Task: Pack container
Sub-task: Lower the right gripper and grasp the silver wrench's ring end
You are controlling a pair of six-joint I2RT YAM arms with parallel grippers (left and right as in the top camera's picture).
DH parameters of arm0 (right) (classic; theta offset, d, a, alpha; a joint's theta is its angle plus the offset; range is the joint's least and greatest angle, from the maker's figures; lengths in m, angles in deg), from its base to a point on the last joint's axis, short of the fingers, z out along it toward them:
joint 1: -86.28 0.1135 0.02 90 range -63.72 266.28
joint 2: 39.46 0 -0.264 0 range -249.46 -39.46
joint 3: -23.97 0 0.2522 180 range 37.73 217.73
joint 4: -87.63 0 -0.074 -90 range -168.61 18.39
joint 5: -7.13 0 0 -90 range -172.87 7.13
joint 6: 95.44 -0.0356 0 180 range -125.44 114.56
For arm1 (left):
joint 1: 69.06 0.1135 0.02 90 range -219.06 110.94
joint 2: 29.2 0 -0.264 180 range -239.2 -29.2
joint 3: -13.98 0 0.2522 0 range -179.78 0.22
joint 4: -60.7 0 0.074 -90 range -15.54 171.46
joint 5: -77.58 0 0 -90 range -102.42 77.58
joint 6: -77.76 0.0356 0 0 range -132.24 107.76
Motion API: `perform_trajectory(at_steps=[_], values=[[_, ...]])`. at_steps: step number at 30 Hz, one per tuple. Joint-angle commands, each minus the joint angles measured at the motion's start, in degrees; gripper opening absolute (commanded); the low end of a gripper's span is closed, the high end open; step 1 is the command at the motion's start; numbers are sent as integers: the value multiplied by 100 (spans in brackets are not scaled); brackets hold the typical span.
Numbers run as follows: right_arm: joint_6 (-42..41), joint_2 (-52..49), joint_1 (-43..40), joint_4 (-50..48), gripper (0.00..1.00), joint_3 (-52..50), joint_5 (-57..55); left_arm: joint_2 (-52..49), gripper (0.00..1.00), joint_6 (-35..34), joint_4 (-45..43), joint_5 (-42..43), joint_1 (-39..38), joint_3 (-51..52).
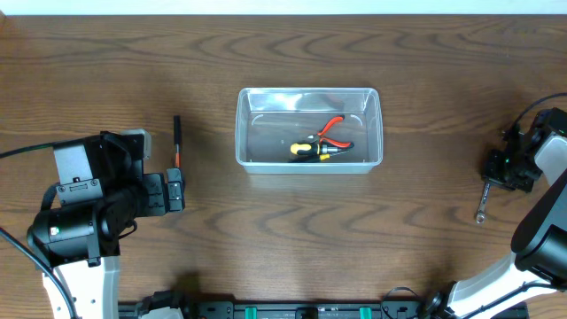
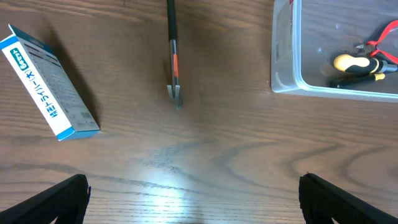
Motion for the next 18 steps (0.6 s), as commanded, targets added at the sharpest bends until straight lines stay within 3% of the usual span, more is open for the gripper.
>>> perform_trajectory(at_steps=[1, 5, 11, 18], values=[[-4, -446, -2, 42, 7, -256, 195, 15, 98, 28, 13, 33, -17, -164], [-2, -446, -2, 39, 1, -254, 260, 15, 98, 28, 13, 33, -17, -164], [0, -345, 37, 199, 1, -22, 859, 13, 98, 31, 11, 33, -17, -164], [227, 260, 649, 1429, 1, 1456, 876, 15, 98, 31, 9, 33, -17, -164]])
